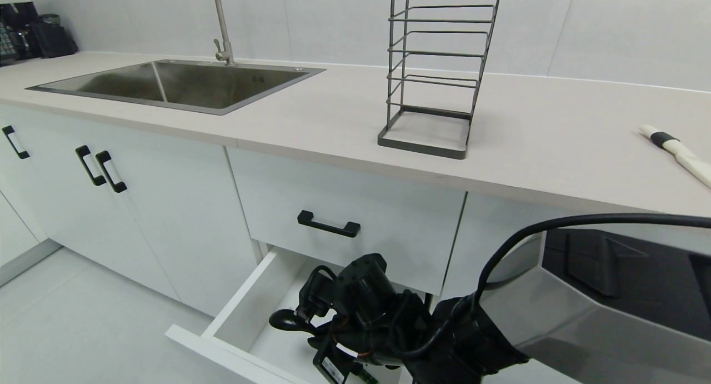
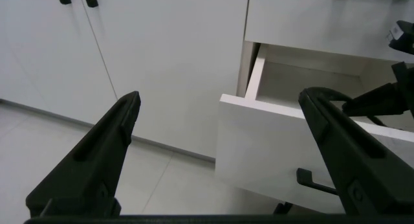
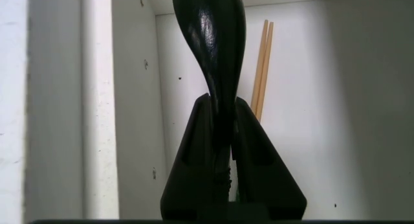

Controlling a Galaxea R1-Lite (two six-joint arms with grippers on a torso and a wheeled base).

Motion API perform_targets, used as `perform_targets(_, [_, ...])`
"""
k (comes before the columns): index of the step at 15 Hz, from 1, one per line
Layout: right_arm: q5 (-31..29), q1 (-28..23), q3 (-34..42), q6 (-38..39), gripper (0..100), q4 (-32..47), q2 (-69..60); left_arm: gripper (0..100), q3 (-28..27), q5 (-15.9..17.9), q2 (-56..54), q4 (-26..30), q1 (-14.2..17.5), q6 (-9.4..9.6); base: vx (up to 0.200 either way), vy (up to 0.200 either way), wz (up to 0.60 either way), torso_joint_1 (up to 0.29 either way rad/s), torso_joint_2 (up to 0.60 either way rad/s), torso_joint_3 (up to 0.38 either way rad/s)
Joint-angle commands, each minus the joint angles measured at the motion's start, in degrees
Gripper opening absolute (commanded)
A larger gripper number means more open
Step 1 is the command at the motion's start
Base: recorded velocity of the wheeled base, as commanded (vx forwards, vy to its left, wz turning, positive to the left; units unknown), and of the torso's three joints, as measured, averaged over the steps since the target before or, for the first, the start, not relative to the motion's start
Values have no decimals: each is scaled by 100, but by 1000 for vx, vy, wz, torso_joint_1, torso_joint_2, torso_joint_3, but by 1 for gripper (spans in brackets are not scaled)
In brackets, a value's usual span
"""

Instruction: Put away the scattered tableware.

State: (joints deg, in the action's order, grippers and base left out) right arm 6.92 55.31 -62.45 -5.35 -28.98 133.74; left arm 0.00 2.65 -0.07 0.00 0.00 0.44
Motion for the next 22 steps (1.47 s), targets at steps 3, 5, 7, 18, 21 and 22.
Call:
perform_targets(3, [2,-29,-232,-1,0,-3,310,100,0,-1,7,0,0,0,0,0,0,0,0,0])
perform_targets(5, [2,-38,-338,-1,0,-3,468,100,0,-1,7,0,0,0,0,0,0,0,0,0])
perform_targets(7, [2,-29,-443,-10,0,6,548,100,0,-1,7,0,0,0,0,0,0,0,0,0])
perform_targets(18, [19,-38,-874,-54,0,138,978,100,0,-1,7,0,0,0,0,0,0,0,0,0])
perform_targets(21, [28,-46,-874,-89,100,156,996,100,0,-1,7,0,0,0,0,0,0,0,0,0])
perform_targets(22, [28,-46,-874,-89,100,156,996,100,0,-1,7,0,0,0,0,0,0,0,0,0])
